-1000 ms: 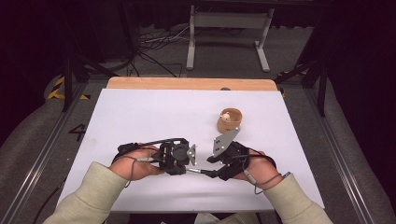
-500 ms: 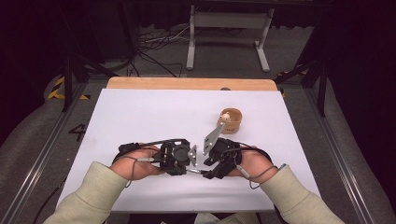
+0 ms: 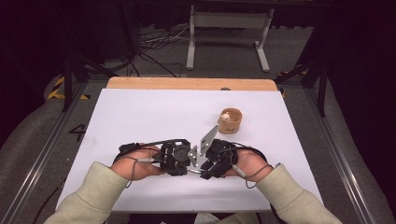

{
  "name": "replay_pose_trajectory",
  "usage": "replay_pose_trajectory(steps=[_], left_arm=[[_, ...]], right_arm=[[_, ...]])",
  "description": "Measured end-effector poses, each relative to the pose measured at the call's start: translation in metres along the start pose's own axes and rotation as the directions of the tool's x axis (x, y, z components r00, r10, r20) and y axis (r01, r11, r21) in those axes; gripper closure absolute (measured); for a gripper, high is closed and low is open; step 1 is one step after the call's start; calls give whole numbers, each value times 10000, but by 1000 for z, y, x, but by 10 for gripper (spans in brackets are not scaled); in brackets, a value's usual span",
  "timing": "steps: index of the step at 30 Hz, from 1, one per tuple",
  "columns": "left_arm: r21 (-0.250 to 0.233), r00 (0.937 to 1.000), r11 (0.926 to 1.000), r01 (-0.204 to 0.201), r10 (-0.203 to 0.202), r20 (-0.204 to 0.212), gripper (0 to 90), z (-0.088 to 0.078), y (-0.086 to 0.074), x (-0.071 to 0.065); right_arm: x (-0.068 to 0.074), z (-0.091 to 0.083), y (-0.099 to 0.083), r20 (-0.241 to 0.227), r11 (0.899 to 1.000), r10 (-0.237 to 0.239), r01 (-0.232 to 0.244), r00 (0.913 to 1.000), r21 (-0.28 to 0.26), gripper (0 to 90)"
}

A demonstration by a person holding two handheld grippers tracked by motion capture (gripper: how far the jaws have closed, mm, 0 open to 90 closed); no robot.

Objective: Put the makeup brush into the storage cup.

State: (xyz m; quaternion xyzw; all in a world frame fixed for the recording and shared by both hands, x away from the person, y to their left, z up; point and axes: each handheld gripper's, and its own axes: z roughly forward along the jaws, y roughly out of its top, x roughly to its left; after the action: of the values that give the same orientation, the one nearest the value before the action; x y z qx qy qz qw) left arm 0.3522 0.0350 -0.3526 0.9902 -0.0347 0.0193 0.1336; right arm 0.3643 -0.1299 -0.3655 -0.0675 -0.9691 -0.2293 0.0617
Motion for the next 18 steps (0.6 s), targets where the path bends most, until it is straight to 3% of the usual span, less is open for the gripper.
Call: replay_pose_trajectory(steps=[3, 13, 16, 18], left_arm=[[7, 10000, 10000, -3, 3, 61, 852, 0, 0, 0], [34, 9998, 9999, -111, 110, 174, 848, -1, 1, 1], [-330, 9998, 9993, 200, -199, 39, 835, -2, -1, 1], [-437, 9993, 9983, 381, -380, 29, 788, -3, -3, 2]], right_arm=[[1, 1, -2, -5, 9997, -217, 217, 9998, -76, 778], [4, 0, -4, 12, 9993, -363, 363, 9993, 102, 792], [2, 1, -4, 96, 9978, -661, 662, 9978, -106, 793], [2, -2, -6, 213, 9984, -522, 526, 9984, -185, 793]])
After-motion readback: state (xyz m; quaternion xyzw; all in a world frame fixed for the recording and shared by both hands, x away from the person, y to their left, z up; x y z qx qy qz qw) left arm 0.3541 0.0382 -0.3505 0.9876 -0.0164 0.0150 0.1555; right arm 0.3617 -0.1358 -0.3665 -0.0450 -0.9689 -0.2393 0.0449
